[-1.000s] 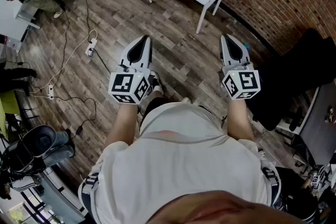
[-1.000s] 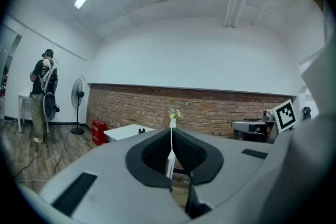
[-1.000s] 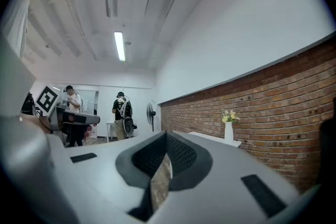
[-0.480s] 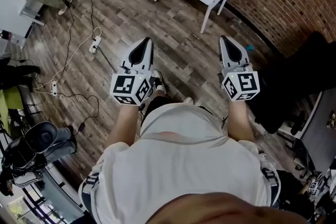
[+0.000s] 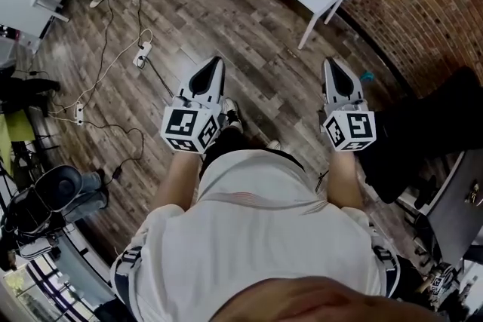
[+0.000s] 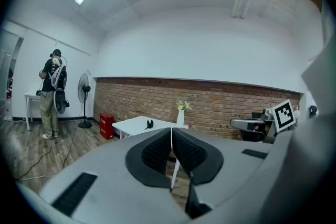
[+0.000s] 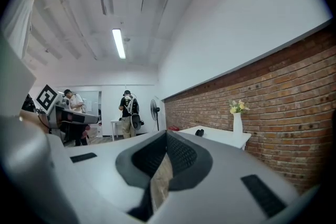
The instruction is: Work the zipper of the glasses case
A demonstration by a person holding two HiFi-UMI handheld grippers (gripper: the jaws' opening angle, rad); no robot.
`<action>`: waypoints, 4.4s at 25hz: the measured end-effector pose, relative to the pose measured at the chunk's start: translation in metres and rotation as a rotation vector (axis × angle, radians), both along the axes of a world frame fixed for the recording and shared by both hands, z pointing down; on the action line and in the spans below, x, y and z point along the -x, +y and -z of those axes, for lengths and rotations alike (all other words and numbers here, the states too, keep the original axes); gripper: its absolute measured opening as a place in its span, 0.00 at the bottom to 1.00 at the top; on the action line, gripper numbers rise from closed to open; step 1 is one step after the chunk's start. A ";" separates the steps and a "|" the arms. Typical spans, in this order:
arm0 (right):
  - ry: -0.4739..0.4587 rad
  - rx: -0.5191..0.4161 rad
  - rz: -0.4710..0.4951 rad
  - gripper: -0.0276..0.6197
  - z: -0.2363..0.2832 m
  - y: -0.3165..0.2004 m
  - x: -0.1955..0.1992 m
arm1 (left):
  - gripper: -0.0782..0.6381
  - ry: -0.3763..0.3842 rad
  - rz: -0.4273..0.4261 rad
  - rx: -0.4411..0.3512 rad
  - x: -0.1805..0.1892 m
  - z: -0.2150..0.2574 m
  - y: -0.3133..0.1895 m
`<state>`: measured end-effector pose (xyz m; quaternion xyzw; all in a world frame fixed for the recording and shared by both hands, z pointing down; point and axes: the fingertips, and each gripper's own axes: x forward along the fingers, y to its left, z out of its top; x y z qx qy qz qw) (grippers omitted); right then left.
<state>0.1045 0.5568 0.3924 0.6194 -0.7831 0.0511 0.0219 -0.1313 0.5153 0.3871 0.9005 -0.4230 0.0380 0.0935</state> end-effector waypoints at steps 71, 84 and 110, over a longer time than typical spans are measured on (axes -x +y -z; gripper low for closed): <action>-0.030 0.181 -0.560 0.12 -0.041 -0.640 -0.125 | 0.13 0.072 -0.649 0.104 -0.194 -0.018 -0.761; -0.014 0.274 -0.735 0.12 -0.067 -0.682 -0.099 | 0.13 0.024 -0.874 0.150 -0.223 -0.059 -0.833; 0.177 0.709 -0.472 0.72 -0.240 -0.772 -0.109 | 0.13 -0.065 -0.751 0.231 -0.212 -0.084 -0.817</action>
